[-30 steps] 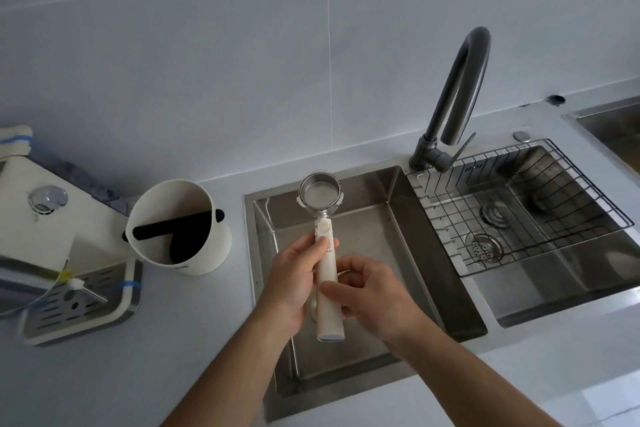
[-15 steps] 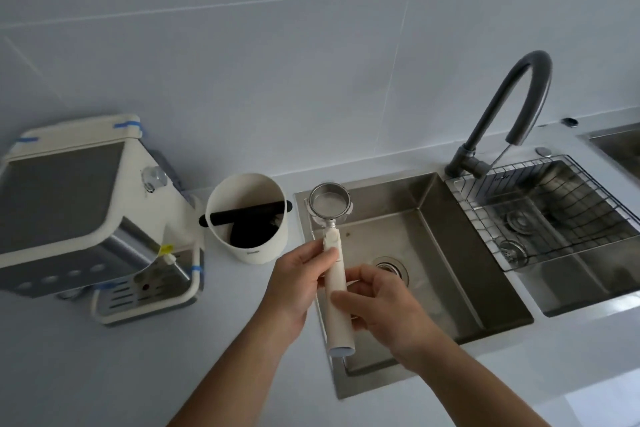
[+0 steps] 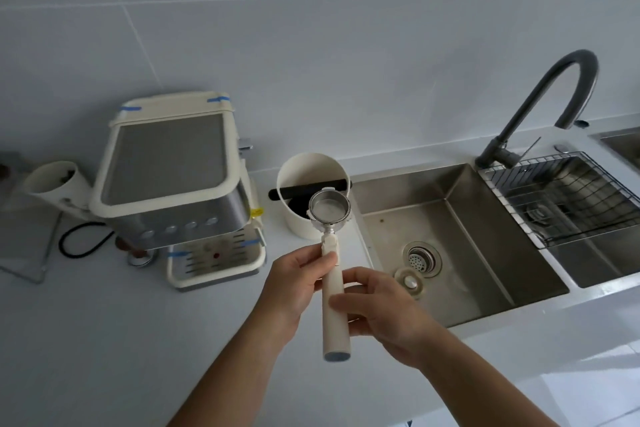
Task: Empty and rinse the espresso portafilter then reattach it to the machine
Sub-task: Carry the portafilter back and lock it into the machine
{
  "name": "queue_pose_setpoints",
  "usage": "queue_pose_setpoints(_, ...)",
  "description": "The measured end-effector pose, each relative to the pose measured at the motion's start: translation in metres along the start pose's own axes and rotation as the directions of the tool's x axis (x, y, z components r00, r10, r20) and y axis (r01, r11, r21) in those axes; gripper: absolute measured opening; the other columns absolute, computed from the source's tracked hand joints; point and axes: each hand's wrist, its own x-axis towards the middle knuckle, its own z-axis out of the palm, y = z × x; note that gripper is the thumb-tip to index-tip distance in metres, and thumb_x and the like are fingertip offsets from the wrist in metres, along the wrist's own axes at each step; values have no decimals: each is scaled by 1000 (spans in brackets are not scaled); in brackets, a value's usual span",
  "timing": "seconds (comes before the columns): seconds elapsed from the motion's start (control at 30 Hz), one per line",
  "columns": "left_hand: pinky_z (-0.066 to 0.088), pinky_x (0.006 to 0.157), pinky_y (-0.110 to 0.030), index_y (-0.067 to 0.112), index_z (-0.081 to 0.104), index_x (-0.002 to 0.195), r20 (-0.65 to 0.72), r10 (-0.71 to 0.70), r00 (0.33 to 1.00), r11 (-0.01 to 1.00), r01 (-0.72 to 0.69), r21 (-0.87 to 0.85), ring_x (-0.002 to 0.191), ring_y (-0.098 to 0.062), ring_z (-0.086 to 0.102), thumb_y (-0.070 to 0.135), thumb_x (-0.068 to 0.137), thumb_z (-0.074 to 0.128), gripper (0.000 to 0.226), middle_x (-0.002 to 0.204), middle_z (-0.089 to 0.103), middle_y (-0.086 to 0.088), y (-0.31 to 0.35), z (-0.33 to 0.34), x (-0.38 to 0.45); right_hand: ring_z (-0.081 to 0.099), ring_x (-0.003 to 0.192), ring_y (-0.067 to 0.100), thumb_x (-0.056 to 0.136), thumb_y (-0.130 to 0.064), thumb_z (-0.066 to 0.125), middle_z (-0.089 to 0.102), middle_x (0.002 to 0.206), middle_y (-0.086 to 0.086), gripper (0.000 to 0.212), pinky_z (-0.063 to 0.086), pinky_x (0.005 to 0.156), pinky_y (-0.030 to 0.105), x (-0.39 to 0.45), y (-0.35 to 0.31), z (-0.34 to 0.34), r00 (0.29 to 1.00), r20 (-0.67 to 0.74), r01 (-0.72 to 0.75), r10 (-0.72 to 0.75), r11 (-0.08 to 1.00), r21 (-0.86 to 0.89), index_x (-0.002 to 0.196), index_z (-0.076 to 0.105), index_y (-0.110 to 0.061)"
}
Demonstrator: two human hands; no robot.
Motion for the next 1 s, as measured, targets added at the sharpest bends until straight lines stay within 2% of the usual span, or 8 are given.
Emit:
queue_pose_setpoints(0.1, 56, 88, -36, 19, 77, 99, -1, -10, 1000, 998, 10, 56, 89, -18, 68, 20, 89, 66, 16, 89, 75, 0, -3, -26, -12, 70, 76, 18, 85, -3, 70, 69, 85, 7, 29, 56, 69, 29, 0, 8, 23, 998, 49, -31, 31, 1000, 3, 114, 65, -6)
queue_pose_setpoints(0.23, 55, 92, -38, 17, 77, 99, -17, -35, 999, 994, 37, 102, 88, -19, 69, 16, 87, 66, 16, 86, 76, 1, -10, -58, -29, 71, 81, 20, 73, -12, 74, 67, 91, 7, 43, 57, 71, 31, 3, 23, 53, 990, 100, -91, 95, 995, -41, 115, 64, -9)
queue_pose_setpoints(0.43, 51, 100, -46, 22, 77, 99, -83, -95, 992, 981, 108, 164, 100, -25, 70, 19, 86, 68, 16, 98, 77, -3, -19, -100, -49, 71, 87, 24, 85, -1, 68, 66, 100, 10, 34, 58, 75, 34, 8, 36, 86, 968, 197, -136, 158, 984, -117, 118, 62, -11)
queue_pose_setpoints(0.6, 48, 102, -46, 22, 75, 103, -119, -134, 984, 965, 156, 209, 103, -22, 68, 19, 87, 66, 19, 100, 77, -1, -22, -119, -60, 72, 87, 24, 88, -5, 67, 65, 108, 13, 32, 59, 74, 35, 14, 44, 102, 948, 241, -172, 206, 973, -156, 118, 61, -17)
queue_pose_setpoints(0.73, 51, 97, -38, 25, 74, 103, -143, -136, 980, 953, 169, 250, 104, -17, 68, 21, 88, 65, 18, 100, 76, 4, -21, -129, -67, 73, 85, 20, 89, -4, 67, 68, 108, 14, 31, 59, 74, 34, 24, 50, 113, 941, 264, -176, 212, 972, -155, 117, 61, -12)
queue_pose_setpoints(0.87, 52, 84, -28, 39, 71, 95, -151, -94, 984, 928, 142, 344, 104, -13, 66, 29, 90, 63, 14, 102, 73, 10, -12, -142, -77, 71, 90, 22, 89, -3, 67, 70, 107, 12, 32, 58, 74, 33, 35, 53, 125, 933, 299, -161, 201, 975, -152, 119, 59, -9)
queue_pose_setpoints(0.93, 49, 88, -25, 40, 68, 104, -173, -55, 983, 895, 125, 429, 105, -10, 63, 34, 91, 61, 16, 106, 69, 14, -3, -151, -83, 70, 91, 23, 89, -3, 66, 69, 107, 12, 33, 59, 74, 34, 42, 54, 131, 927, 313, -166, 206, 975, -150, 119, 58, -12)
queue_pose_setpoints(1.0, 47, 93, -26, 31, 63, 123, -204, 19, 979, 839, 96, 535, 107, -7, 60, 38, 91, 59, 33, 114, 65, 12, 8, -163, -90, 69, 96, 27, 88, -2, 67, 68, 108, 13, 38, 59, 77, 39, 50, 55, 135, 920, 323, -188, 222, 973, -132, 122, 56, -16)
